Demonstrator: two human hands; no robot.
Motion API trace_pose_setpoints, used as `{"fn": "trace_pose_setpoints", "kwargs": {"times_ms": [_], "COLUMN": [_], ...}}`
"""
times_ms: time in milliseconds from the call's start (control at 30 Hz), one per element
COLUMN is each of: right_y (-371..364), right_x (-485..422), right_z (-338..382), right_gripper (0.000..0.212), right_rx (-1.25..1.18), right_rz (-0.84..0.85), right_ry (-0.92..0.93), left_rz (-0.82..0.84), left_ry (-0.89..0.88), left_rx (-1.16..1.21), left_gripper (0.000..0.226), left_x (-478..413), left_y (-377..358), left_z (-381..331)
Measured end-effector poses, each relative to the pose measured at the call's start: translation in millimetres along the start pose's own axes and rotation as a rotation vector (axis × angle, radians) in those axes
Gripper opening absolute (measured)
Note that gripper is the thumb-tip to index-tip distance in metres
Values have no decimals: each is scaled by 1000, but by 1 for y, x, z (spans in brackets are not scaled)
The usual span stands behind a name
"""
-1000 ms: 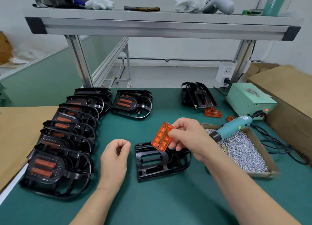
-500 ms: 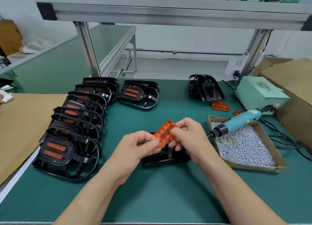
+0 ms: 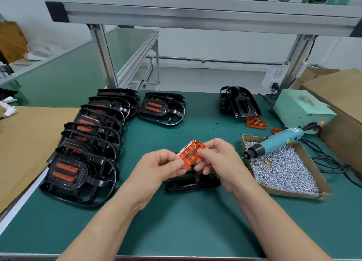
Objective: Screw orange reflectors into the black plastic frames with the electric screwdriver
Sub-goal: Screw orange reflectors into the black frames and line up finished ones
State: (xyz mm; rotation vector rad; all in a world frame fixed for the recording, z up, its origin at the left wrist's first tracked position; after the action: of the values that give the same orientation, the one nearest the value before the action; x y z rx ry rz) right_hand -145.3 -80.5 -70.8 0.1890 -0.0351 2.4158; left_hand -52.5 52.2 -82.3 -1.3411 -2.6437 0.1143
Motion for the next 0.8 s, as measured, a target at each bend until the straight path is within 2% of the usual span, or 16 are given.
{"fn": "trace_pose_setpoints", "kwargs": {"times_ms": [300,800], "right_y": [-1,-2], "right_x": [7,13], "right_z": [4,-8], "right_gripper": [5,6], "right_rx": [32,-16], "right_rz": [-2,1], "right_ry": [78,-42], "left_rz": [-43,-33], "left_ry": [2,6], "left_rx": [-35,-41], "left_gripper": [6,7], "left_x": [-1,2], "left_y": [11,17], "left_z": [0,-2]}}
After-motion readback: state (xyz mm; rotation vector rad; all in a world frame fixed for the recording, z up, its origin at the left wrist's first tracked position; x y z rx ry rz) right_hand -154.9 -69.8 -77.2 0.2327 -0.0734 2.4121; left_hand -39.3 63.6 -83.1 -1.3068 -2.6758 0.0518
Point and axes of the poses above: each hand's wrist, its own x-axis away from the middle knuckle, its own y-axis out of the back of the hand, z = x × y, the point moved 10 cm from there along -x, towards the middle knuckle, and after that the axes turned 2 degrees about y, right-handed, at the moved point
